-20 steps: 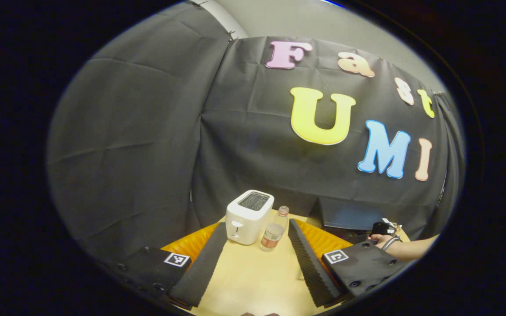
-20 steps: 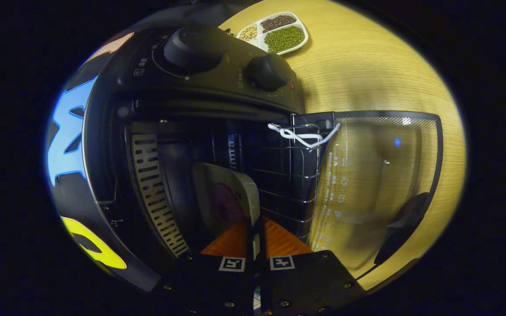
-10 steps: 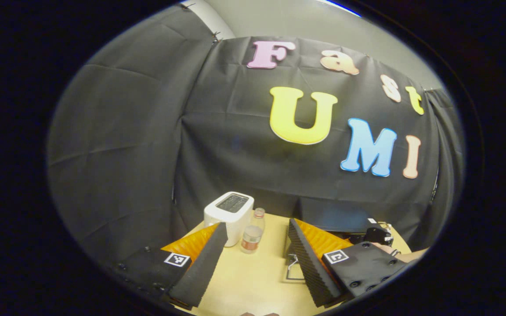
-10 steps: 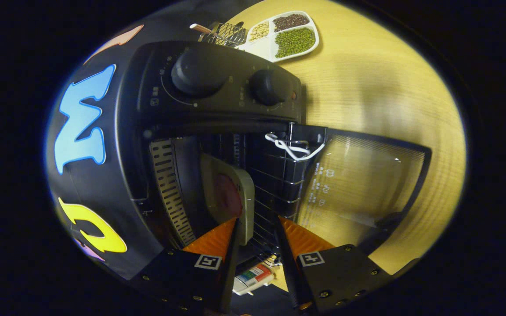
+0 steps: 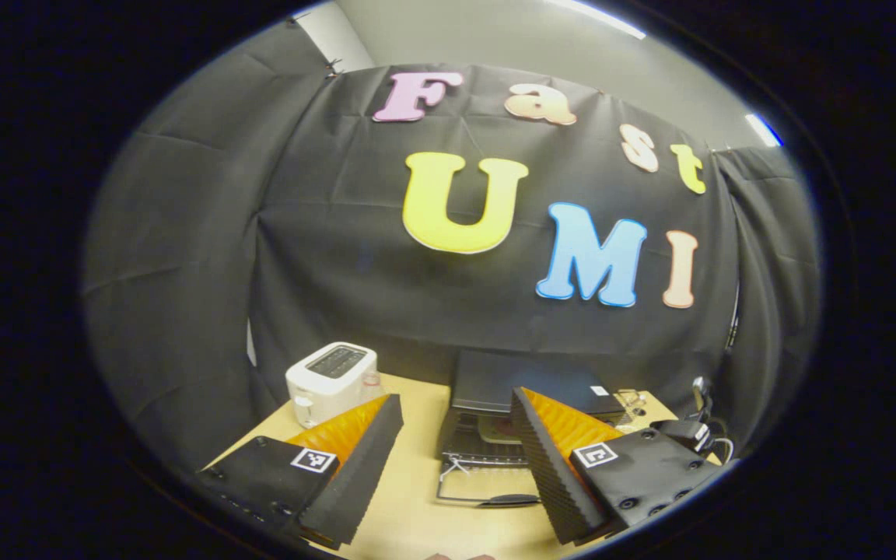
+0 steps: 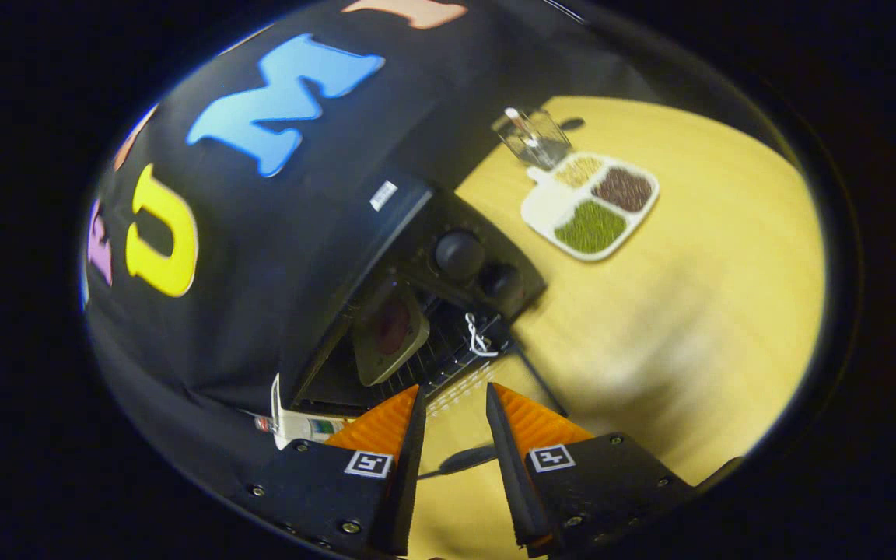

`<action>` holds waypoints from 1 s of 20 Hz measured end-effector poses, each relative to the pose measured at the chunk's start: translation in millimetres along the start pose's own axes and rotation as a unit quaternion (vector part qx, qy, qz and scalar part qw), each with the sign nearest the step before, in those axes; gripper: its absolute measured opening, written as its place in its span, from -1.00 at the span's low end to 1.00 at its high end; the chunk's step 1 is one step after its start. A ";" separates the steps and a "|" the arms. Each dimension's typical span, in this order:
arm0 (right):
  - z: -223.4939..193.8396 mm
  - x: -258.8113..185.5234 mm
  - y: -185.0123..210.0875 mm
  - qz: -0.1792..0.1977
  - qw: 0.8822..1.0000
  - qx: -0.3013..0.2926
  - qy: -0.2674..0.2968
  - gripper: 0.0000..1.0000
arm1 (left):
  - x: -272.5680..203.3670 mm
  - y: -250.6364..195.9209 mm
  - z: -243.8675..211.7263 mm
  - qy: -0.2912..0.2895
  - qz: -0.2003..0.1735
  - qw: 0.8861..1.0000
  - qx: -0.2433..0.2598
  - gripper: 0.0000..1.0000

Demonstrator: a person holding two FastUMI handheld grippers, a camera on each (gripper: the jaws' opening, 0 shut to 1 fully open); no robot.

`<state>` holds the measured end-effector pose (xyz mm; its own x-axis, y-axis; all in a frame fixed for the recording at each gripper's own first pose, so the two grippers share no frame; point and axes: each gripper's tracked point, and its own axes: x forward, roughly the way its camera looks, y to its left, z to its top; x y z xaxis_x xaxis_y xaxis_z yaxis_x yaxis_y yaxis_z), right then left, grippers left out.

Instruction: Open the electric oven with the left hand, put the food in, and close the electric oven.

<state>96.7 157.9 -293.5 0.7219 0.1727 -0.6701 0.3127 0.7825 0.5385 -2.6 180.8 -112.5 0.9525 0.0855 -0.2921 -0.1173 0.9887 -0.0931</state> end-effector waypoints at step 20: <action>151.0 -235.7 56.8 0.060 0.883 -0.320 -0.338 0.73 | 17.9 -123.3 -44.6 0.066 -0.087 0.993 0.046 1.00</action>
<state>37.5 71.2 -27.8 0.9973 0.0512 -0.0535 -0.0490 0.9980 0.0408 16.4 54.9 -148.7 0.9104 -0.0981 -0.4020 0.0775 0.9947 -0.0673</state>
